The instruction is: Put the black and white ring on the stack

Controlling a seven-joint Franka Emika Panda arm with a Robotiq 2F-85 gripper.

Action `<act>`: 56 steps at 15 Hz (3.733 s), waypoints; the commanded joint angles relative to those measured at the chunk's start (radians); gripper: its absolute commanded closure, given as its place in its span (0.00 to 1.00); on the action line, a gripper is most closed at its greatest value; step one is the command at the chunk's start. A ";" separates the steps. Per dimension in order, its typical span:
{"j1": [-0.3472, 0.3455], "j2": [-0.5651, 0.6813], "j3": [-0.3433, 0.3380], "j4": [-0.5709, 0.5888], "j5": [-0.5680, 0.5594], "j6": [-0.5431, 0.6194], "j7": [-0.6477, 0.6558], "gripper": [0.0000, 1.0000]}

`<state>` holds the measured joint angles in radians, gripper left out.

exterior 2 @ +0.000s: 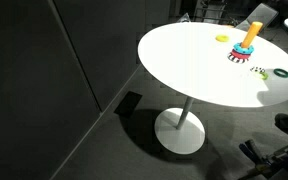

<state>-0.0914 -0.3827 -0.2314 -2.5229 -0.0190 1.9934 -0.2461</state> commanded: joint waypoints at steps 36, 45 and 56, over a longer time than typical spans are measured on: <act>-0.106 0.712 0.011 0.343 0.045 0.472 0.243 0.00; -0.113 0.828 0.015 0.390 0.046 0.547 0.292 0.00; -0.090 0.884 0.021 0.407 0.033 0.588 0.342 0.00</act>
<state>-0.1862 0.4792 -0.2124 -2.1384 0.0160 2.5701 0.0672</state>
